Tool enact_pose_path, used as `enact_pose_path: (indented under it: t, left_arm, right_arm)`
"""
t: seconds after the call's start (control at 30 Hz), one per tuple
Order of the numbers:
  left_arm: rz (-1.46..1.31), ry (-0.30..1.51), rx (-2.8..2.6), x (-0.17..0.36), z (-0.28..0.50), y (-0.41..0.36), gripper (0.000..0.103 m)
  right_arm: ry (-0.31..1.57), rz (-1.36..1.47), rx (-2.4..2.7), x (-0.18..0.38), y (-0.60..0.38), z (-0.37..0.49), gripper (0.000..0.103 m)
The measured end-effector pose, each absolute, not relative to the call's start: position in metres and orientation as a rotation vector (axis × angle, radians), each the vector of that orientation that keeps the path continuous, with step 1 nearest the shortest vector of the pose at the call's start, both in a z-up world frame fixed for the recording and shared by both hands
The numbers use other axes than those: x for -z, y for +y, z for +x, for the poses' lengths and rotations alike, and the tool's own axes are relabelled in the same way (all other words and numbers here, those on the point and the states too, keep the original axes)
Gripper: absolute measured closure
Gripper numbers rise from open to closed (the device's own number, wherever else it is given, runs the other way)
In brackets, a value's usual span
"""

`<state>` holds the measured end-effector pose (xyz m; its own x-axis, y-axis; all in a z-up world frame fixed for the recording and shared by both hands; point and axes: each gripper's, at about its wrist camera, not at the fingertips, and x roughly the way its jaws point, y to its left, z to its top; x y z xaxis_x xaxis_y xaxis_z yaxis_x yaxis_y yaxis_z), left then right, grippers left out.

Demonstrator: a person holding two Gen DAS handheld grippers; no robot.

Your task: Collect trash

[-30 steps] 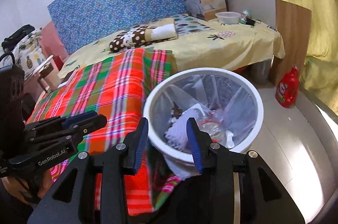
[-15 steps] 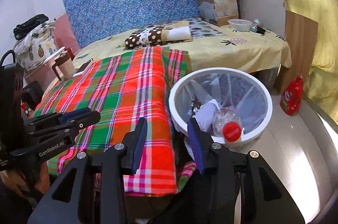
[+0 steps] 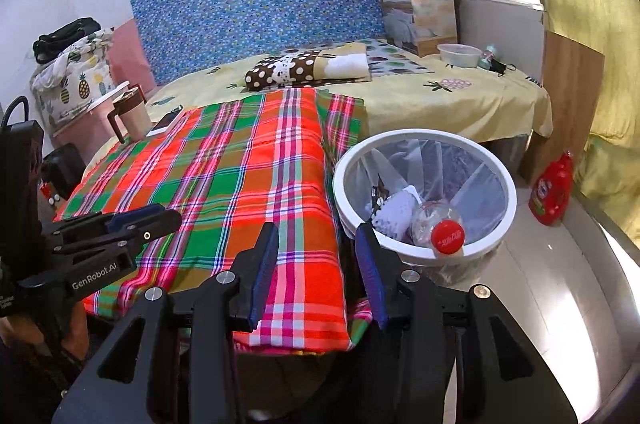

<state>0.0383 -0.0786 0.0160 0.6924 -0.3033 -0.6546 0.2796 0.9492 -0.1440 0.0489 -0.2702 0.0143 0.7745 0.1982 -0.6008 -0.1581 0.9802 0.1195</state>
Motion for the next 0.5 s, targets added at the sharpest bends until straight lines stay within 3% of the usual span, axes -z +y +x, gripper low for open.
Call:
enact_pose_path:
  t: [0.5]
  left_arm:
    - [-0.027, 0.732, 0.32, -0.0169, 0.0344, -0.0797, 0.078]
  right_arm:
    - [0.654, 0.062, -0.195, -0.0143, -0.2665, 0.0464, 0.061]
